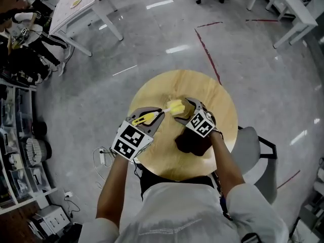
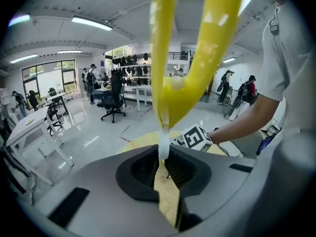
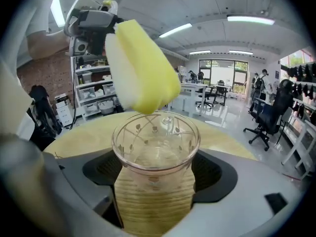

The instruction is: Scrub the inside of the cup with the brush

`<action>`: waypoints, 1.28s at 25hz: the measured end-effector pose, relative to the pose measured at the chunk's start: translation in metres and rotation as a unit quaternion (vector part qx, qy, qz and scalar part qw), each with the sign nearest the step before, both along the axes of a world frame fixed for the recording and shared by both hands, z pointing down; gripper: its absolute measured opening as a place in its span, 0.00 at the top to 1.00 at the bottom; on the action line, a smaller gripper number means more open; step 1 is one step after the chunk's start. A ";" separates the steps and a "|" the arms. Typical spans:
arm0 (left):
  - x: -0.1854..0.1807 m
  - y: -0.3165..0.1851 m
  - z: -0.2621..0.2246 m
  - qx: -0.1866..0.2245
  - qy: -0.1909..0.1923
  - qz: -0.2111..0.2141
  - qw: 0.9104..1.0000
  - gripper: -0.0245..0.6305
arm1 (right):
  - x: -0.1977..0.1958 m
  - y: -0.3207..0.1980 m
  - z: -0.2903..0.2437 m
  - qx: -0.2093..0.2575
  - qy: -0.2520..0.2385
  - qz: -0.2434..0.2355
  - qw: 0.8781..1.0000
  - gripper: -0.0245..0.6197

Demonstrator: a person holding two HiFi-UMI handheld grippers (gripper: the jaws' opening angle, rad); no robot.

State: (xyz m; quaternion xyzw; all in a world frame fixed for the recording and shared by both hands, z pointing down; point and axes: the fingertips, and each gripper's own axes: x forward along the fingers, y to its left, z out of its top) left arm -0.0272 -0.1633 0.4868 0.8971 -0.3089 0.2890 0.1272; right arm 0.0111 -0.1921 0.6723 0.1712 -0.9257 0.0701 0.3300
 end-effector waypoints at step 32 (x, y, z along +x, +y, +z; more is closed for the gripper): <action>0.032 0.061 0.101 -0.001 -0.145 0.114 0.983 0.89 | -0.011 0.079 -0.002 -0.004 0.004 -0.008 1.000 0.30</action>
